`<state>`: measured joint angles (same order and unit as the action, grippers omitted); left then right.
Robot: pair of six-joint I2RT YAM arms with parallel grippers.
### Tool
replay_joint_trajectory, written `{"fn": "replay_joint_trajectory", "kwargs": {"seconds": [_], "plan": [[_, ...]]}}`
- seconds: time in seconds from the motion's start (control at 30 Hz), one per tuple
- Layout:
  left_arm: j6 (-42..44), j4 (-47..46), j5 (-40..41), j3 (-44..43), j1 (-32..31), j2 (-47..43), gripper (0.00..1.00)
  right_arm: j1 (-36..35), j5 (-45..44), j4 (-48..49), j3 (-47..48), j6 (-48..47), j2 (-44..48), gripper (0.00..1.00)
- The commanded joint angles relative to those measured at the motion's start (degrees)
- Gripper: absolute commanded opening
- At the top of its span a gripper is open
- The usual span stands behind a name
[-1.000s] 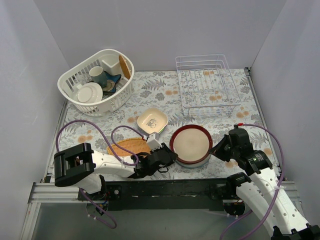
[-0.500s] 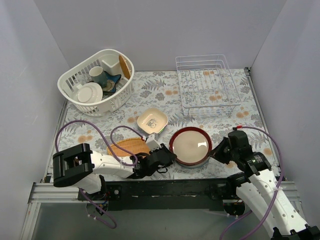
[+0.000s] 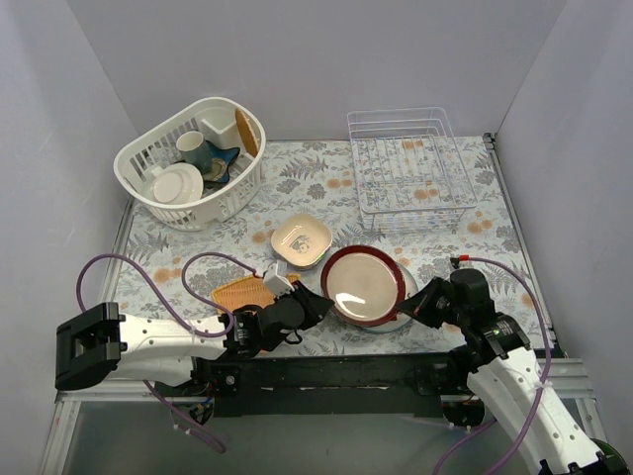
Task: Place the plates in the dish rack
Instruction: Insert the plate into the dish rack.
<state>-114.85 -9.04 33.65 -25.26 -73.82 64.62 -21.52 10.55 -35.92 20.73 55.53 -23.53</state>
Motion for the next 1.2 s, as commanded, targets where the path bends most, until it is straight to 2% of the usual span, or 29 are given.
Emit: {"fn": "replay_joint_trajectory", "kwargs": {"seconds": [0.0, 0.27, 0.8, 1.07, 1.17], "plan": [[-26.0, -6.0, 4.8, 0.9, 1.2, -2.7, 0.00, -0.4, 1.3, 4.1, -1.6, -2.3, 1.1, 0.10], [-24.5, -8.8, 4.8, 1.9, 2.0, -3.4, 0.00, -0.3, 2.0, 6.6, -4.1, -1.4, 1.6, 0.18], [-26.2, -12.5, 3.7, 5.7, 3.5, -0.4, 0.00, -0.3, 2.2, 13.3, -8.2, -0.1, -3.0, 0.18], [-26.8, -14.3, 2.9, 6.4, 3.7, 2.4, 0.00, -0.4, 2.5, 13.9, -9.5, 0.0, -3.7, 0.29], [-26.8, -14.3, 2.7, 6.3, 3.7, 2.8, 0.00, -0.4, 2.5, 14.0, -9.7, 0.1, -3.8, 0.31]]}}
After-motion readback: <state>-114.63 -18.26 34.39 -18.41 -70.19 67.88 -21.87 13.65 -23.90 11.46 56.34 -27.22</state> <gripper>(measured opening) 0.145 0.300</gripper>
